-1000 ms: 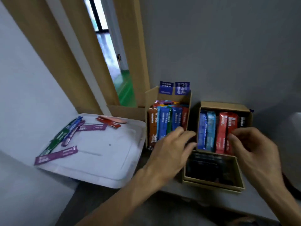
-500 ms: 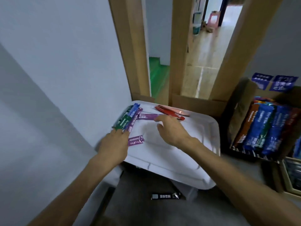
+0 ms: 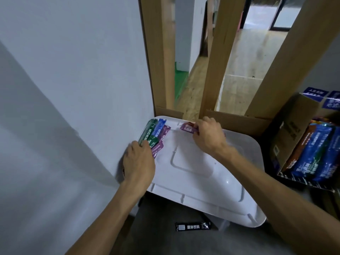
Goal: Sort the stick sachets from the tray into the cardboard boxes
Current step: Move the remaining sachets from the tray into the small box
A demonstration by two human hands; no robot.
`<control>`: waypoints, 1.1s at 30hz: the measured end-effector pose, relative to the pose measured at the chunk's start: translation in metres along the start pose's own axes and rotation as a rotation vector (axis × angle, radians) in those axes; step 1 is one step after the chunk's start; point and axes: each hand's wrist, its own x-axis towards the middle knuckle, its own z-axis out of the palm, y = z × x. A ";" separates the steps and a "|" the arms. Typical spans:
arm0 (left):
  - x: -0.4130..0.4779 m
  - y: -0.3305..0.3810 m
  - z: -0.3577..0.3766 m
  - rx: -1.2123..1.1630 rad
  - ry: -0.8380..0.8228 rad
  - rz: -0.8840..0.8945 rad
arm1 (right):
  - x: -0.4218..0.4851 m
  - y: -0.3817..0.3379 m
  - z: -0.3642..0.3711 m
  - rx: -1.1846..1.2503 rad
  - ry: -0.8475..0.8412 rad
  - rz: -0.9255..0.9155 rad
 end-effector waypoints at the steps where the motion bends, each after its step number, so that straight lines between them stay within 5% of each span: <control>1: -0.001 -0.001 0.003 -0.020 0.022 0.005 | 0.000 0.006 0.001 -0.028 -0.049 0.027; 9: 0.026 0.000 -0.015 -0.332 0.157 0.100 | 0.011 0.017 0.007 -0.130 -0.189 0.054; 14: 0.053 0.020 -0.001 0.014 0.019 0.042 | 0.019 0.021 0.000 -0.215 -0.300 -0.046; 18: 0.057 0.018 0.015 0.094 -0.053 0.034 | 0.007 0.018 -0.007 -0.177 -0.223 -0.097; 22: 0.062 0.016 0.018 0.079 -0.062 0.025 | -0.027 0.013 -0.019 0.061 -0.048 0.042; 28: 0.063 0.026 0.017 0.122 -0.048 0.069 | -0.085 -0.001 -0.019 0.901 0.334 0.321; 33: 0.057 0.030 0.008 -0.121 -0.010 0.033 | -0.092 0.008 -0.004 1.001 0.356 0.413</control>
